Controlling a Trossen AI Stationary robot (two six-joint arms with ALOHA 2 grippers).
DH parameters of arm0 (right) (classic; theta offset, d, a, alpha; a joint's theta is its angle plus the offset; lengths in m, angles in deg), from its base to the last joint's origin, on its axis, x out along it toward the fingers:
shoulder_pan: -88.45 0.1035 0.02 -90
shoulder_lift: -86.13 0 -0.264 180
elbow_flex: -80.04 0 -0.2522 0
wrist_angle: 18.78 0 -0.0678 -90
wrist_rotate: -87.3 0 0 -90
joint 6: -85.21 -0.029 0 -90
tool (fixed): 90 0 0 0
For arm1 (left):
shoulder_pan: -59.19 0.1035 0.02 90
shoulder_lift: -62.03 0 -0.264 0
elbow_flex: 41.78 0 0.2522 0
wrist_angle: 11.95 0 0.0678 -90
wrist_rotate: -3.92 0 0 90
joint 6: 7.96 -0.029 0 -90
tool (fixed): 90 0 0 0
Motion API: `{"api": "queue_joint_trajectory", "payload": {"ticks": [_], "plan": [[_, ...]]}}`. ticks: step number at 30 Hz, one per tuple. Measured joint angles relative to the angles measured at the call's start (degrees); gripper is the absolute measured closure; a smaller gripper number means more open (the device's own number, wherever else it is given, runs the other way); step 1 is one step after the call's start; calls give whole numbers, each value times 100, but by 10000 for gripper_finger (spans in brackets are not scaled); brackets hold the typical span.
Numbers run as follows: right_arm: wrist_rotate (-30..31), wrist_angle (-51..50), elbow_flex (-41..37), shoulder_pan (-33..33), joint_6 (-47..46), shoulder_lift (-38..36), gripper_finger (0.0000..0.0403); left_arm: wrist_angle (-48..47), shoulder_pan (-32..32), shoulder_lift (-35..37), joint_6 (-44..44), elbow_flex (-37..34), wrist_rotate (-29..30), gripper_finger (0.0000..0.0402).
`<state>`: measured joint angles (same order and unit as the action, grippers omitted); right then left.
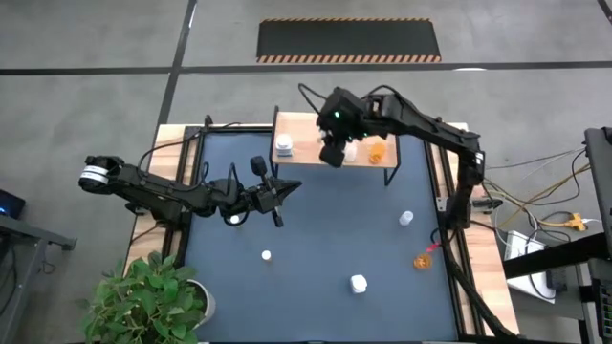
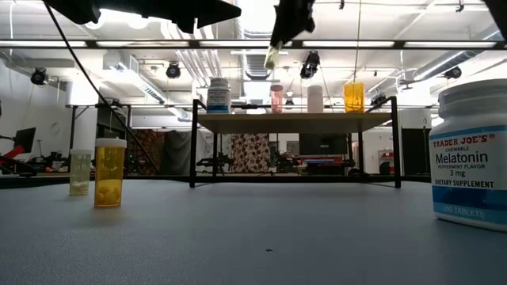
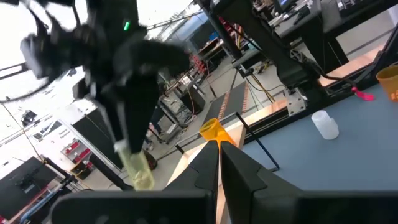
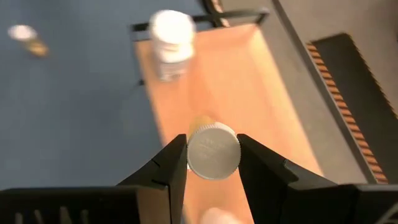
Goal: Pick and place medicine bottles onto shelf by color
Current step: Put the right yellow pill bottle on the shelf
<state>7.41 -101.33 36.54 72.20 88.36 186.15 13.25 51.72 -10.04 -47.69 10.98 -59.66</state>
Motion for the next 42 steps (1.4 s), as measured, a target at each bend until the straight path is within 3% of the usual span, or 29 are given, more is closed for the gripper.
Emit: {"api": "queue_joint_trajectory", "payload": {"ticks": [7,18,34,42], "plan": [[-25,-62,45,-703,322,344,285,0,-1,0,0,0,1,402],[-893,-349,25,-1380,444,870,285,-1,0,0,-2,0,0,402],[-1038,-757,20,-1440,663,1058,284,0,0,0,-4,0,-1,402],[-1054,-748,20,-1440,706,1067,265,0,-1,0,-11,0,1,402]]}}
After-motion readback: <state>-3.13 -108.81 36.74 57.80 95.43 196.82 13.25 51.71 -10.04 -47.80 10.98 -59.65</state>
